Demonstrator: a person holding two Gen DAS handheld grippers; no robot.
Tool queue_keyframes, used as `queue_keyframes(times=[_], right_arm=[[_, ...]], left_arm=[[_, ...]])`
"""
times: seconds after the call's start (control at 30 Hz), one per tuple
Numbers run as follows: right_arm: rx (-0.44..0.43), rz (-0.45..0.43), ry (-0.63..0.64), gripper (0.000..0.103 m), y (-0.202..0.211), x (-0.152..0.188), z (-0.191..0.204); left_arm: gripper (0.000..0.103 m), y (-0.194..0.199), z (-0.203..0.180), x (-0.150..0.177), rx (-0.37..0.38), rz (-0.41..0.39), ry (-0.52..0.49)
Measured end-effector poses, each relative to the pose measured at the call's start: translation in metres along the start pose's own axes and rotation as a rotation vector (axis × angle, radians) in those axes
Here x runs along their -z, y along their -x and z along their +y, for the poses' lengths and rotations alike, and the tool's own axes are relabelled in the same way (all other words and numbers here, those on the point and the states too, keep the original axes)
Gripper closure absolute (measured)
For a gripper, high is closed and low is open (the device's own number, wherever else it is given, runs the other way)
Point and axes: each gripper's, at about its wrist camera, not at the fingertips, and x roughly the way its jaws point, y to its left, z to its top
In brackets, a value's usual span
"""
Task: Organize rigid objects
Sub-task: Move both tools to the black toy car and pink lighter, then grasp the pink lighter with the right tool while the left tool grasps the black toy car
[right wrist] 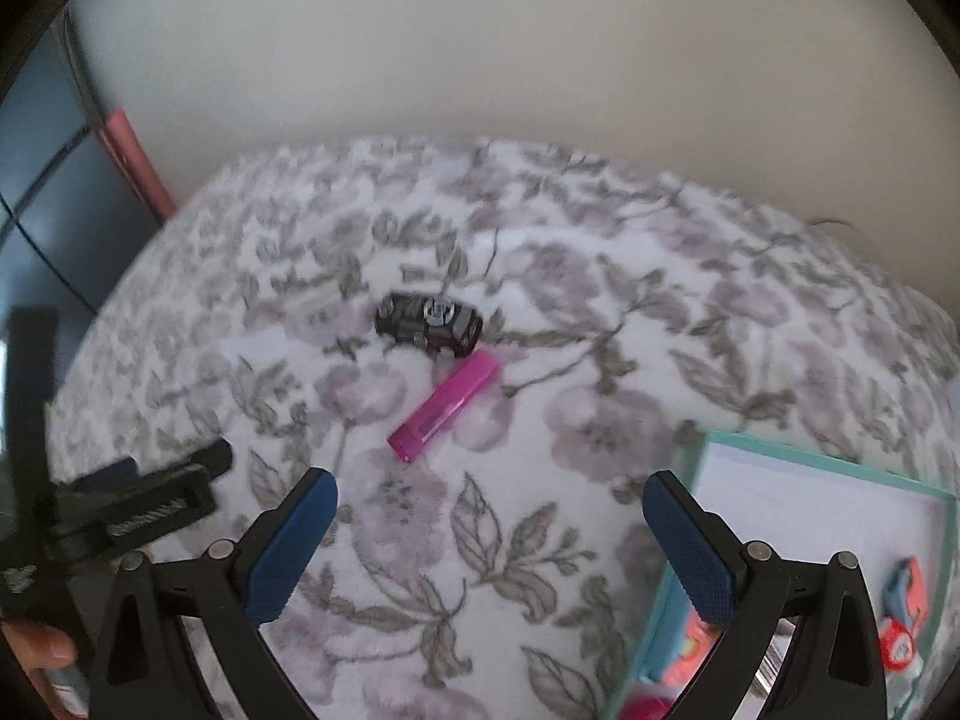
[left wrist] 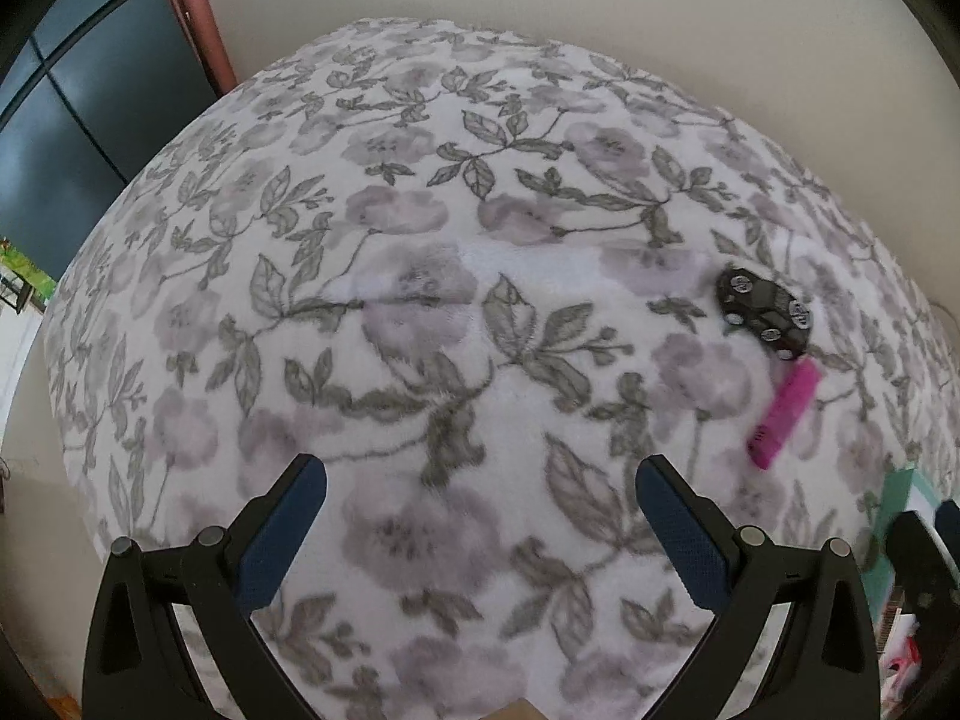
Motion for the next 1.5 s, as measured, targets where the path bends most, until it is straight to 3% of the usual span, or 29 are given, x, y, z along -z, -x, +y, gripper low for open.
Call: queue_keyframes(times=[0.2, 0.53, 0.73, 1.17, 1.5], right_arm=[[0.052, 0.070, 0.104, 0.000, -0.047, 0.001, 0.013], [0.073, 0.113, 0.201, 0.000, -0.084, -0.005, 0.016], [0.025, 0.089, 0.212, 0.000, -0.094, -0.018, 0.012], [0.004, 0.041, 0.212, 0.001, -0.107, -0.038, 0.008], [0.014, 0.010, 0.182, 0.017, -0.105, -0.040, 0.008]], left_arm=[[0.000, -0.023, 0.004, -0.004, 0.015, 0.024, -0.023], [0.000, -0.036, 0.006, -0.012, 0.057, 0.010, -0.037], [0.000, -0.040, 0.000, -0.022, 0.075, -0.008, -0.058], [0.000, -0.044, -0.016, -0.025, 0.083, -0.015, -0.108], [0.000, -0.043, -0.028, -0.028, 0.062, -0.020, -0.140]])
